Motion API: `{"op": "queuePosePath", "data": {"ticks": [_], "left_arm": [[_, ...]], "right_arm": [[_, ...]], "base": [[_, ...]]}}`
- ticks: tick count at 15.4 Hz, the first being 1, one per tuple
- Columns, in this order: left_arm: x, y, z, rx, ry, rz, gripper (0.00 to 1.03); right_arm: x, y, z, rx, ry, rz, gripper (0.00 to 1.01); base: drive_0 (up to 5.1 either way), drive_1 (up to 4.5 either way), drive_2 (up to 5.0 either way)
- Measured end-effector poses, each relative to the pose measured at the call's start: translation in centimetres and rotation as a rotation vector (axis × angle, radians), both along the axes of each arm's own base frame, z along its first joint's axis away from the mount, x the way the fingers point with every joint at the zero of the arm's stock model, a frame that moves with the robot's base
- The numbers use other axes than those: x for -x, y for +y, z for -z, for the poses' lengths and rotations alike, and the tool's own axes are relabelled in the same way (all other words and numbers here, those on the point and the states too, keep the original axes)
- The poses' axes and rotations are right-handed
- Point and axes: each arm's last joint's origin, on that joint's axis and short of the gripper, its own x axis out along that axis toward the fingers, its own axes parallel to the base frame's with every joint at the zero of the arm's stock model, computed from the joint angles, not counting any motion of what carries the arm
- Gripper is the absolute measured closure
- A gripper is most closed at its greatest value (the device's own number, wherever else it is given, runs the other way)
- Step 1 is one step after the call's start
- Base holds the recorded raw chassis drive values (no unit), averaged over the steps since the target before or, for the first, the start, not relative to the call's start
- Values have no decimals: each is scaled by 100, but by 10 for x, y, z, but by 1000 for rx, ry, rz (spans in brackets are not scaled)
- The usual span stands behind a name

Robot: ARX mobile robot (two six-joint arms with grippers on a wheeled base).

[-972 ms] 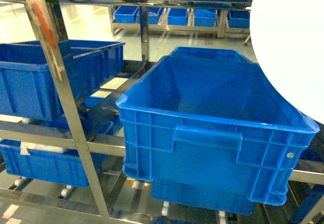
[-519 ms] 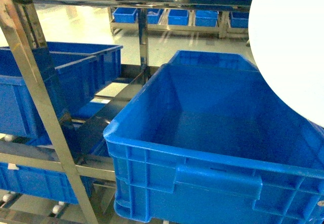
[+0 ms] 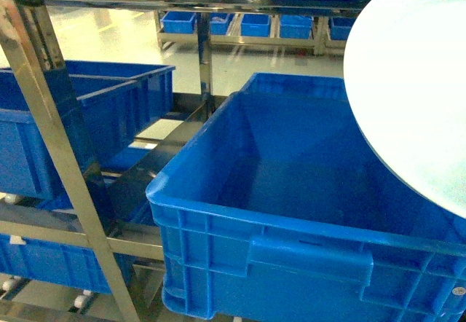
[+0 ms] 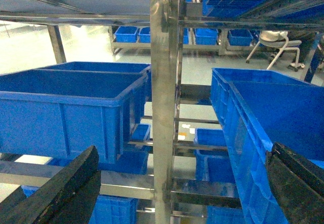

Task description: Place blue tray on left shelf second layer neatly

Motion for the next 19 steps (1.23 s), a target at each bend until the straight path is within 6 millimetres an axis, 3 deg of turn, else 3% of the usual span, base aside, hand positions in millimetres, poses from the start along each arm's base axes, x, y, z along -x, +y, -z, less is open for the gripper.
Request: {"op": "queuePosePath", "data": {"ticks": [3, 7, 9, 10, 11, 15, 17, 19], "left_arm": [[0, 0, 0, 0, 0, 0, 5], [0, 0, 0, 0, 0, 0, 5], [0, 0, 0, 0, 0, 0, 5], [0, 0, 0, 0, 0, 0, 5], [0, 0, 0, 0, 0, 0, 5], [0, 0, 0, 0, 0, 0, 5], [0, 0, 0, 0, 0, 0, 5], [0, 0, 0, 0, 0, 0, 5]], "right_arm": [[-25, 21, 9, -89, 94, -53, 99], [-27, 40, 8, -70, 102, -77, 99], [-41, 42, 21, -47, 85, 29, 99], [-59, 40, 41, -21, 106, 130, 99], [-67, 40, 49, -9, 115, 175, 99], [-79, 39, 57, -3, 104, 246, 99], [-81, 47, 49, -27, 62, 238, 78], [-59, 56, 18, -49, 13, 169, 49]], "base": [[0, 0, 0], [0, 0, 0], [0, 0, 0], [0, 0, 0], [0, 0, 0], [0, 0, 0], [0, 0, 0], [0, 0, 0]]}}
